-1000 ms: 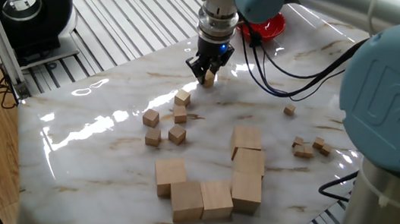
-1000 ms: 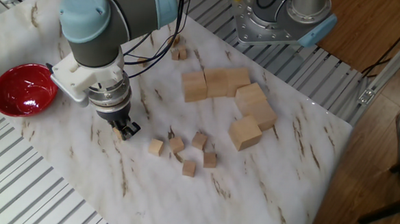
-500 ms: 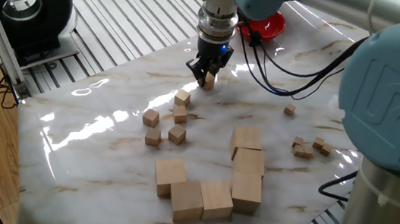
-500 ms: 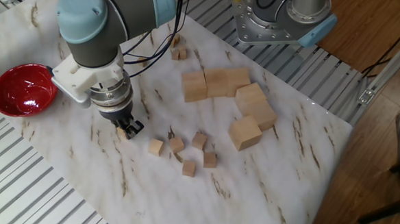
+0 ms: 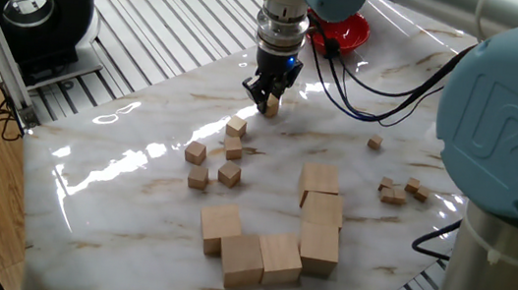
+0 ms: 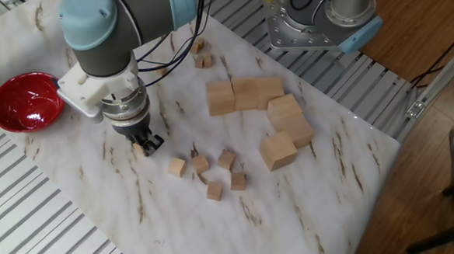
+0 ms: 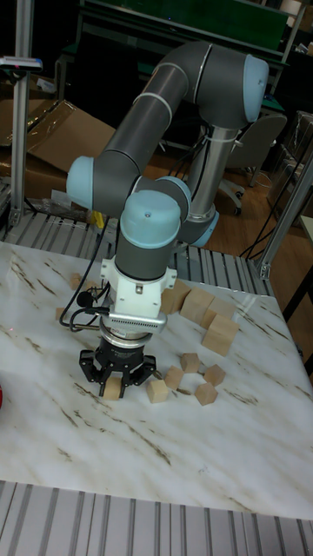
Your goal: Stack the blocks in a vertical line of five
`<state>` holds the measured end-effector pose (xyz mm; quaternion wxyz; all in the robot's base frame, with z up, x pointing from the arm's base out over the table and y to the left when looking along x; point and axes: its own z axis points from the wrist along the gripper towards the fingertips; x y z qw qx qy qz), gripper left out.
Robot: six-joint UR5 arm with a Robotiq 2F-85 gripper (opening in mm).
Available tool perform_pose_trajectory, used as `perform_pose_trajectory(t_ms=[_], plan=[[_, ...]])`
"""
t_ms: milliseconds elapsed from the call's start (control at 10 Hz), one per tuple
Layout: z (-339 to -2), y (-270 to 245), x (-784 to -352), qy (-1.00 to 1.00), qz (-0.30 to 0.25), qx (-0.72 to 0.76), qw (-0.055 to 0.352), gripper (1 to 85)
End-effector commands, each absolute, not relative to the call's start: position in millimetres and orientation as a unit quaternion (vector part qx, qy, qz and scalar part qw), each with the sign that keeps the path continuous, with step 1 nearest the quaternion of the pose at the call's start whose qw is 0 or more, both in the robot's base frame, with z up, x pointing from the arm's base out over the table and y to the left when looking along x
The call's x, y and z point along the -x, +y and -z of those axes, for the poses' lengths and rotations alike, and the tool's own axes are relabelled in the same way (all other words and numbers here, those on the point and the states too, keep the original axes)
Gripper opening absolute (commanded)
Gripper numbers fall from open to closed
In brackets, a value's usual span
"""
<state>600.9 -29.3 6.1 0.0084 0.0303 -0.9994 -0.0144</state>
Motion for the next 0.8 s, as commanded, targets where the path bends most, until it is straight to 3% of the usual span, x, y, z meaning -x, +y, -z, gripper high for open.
perform_pose_trajectory(t_ms=[0, 700], plan=[[-8.8, -22.7, -594.5, -0.999, 0.032, -0.019, 0.024, 35.7], [-11.3, -31.8, -594.6, -0.998, 0.016, -0.047, 0.03, 44.0]])
